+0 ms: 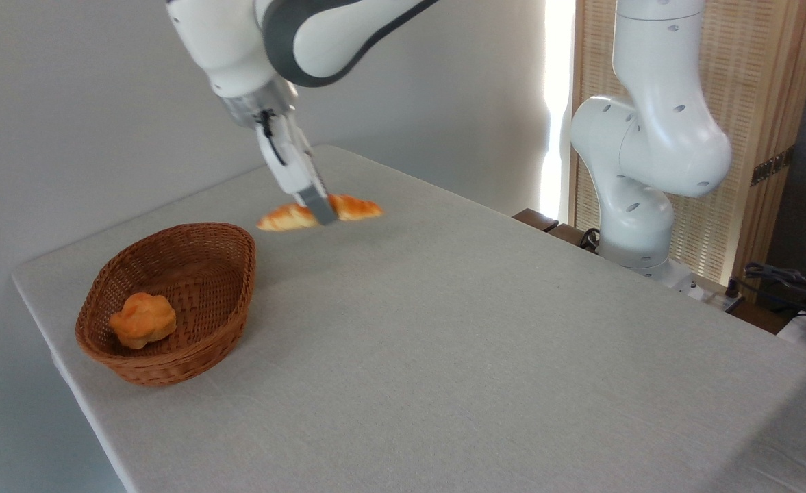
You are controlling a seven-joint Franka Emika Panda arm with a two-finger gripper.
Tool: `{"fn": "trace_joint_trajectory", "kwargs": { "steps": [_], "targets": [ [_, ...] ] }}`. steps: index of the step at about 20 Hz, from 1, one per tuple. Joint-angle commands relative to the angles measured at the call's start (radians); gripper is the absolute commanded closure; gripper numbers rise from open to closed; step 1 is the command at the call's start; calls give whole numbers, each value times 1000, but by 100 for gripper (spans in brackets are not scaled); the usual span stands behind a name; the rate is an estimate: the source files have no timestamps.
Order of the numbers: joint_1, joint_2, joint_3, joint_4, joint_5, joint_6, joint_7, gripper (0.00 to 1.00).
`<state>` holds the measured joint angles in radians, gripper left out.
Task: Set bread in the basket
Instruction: 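Lift the croissant roll and carry it over the wicker basket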
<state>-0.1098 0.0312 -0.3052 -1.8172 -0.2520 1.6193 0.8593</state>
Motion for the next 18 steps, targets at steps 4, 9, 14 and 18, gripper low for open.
{"fn": "trace_joint_trajectory", "kwargs": {
  "steps": [4,9,14,18],
  "targets": [
    [-1,157,-3,136,-145,296,3,57],
    [-1,207,-48,133,-162,464,4,11],
    [-1,220,-65,133,-142,527,15,0],
    [-2,227,-66,127,-141,544,17,0]
  ]
}}
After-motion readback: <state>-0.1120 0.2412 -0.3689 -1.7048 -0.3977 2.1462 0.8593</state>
